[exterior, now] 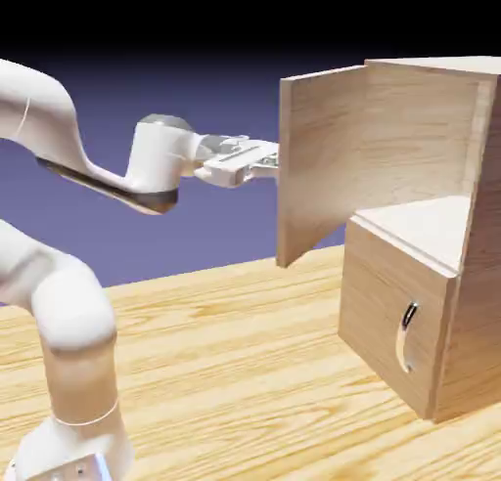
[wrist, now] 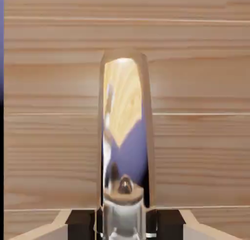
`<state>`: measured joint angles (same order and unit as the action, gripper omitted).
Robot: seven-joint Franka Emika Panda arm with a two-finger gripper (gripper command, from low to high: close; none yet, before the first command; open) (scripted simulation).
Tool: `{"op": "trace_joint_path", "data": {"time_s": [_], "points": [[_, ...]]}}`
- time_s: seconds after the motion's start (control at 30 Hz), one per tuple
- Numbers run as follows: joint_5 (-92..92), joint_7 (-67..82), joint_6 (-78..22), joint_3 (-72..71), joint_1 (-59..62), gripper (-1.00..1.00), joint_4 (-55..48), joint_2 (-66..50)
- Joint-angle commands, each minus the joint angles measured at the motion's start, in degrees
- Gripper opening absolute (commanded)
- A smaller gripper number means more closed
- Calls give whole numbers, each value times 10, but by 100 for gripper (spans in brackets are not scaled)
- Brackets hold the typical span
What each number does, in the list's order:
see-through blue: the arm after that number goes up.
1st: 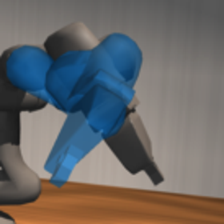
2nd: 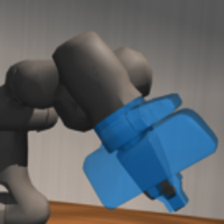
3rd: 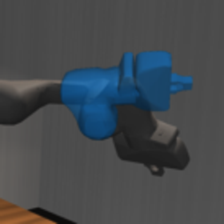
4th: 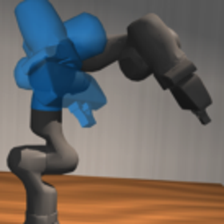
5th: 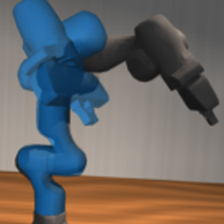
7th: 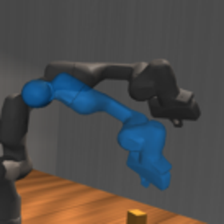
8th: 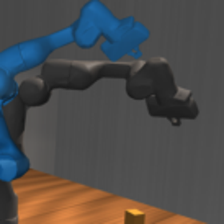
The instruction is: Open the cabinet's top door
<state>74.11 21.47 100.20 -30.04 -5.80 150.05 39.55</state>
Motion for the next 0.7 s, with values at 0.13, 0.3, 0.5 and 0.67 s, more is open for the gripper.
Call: {"op": "trace_joint_path", "data": {"time_s": [0.13, 0.3, 0.5, 0.67], "points": [[-67, -11, -124, -83, 24, -100, -72, -69], [-107, -33, -249, -164, 61, -100, -156, -153], [-120, -74, -398, -248, 100, -100, -257, -270], [-110, -116, -513, -288, 99, -100, -332, -374]]}}
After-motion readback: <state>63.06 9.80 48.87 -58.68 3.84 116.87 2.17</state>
